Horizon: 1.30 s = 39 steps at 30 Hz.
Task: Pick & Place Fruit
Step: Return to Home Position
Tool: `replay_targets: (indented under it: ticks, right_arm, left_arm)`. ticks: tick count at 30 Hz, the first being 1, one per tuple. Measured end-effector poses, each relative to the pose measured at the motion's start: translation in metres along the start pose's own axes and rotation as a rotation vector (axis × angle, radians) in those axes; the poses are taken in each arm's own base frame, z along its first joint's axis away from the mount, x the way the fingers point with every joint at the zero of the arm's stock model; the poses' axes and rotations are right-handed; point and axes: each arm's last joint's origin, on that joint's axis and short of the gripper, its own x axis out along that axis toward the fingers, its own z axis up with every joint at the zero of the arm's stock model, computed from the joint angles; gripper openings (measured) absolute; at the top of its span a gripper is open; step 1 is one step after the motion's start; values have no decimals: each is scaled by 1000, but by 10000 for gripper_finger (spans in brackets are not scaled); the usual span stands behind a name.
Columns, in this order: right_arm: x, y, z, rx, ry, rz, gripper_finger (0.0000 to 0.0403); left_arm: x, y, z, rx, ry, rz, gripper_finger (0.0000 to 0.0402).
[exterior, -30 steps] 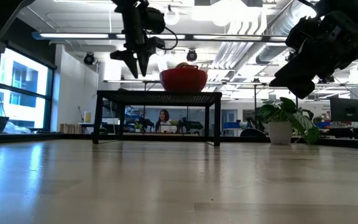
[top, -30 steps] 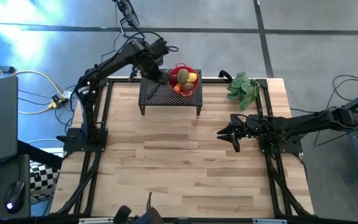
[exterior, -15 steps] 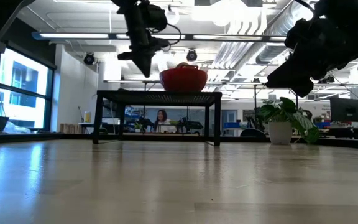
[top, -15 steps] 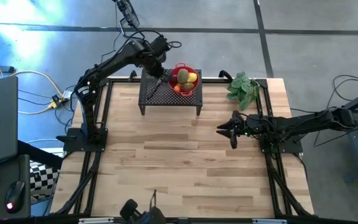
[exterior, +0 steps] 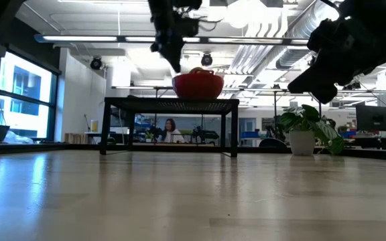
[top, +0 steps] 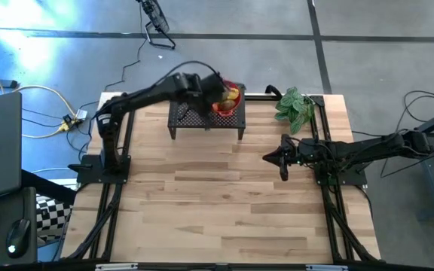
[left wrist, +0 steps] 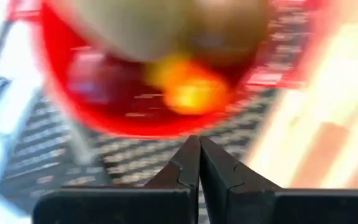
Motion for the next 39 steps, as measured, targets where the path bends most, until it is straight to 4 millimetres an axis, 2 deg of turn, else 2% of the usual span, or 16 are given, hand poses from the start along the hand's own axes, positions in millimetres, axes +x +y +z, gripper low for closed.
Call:
replay_targets:
  ticks: [10,16,23,30,33,36,39]
  right_arm:
    - [0,2,5,-47,-50,12,3]
    - [0,2,4,-113,-44,31,3]
    - [0,2,4,-22,-36,36,3]
    - [0,2,4,-26,-36,32,3]
    - [0,2,5,-25,-56,19,3]
    - [0,2,9,20,-95,-3,3]
    - [0,3,8,-6,-83,31,3]
  left_arm:
    - [-26,-100,-6,121,-124,-174,0]
    - [-39,-135,-6,174,-210,-362,0]
    - [-51,-161,-11,225,-262,-451,0]
    - [-59,-178,-16,279,-304,-485,0]
    - [-59,-178,-17,433,-338,-454,0]
    - [-60,-178,-12,474,-395,-447,0]
    - [-59,-174,-11,541,-399,-455,0]
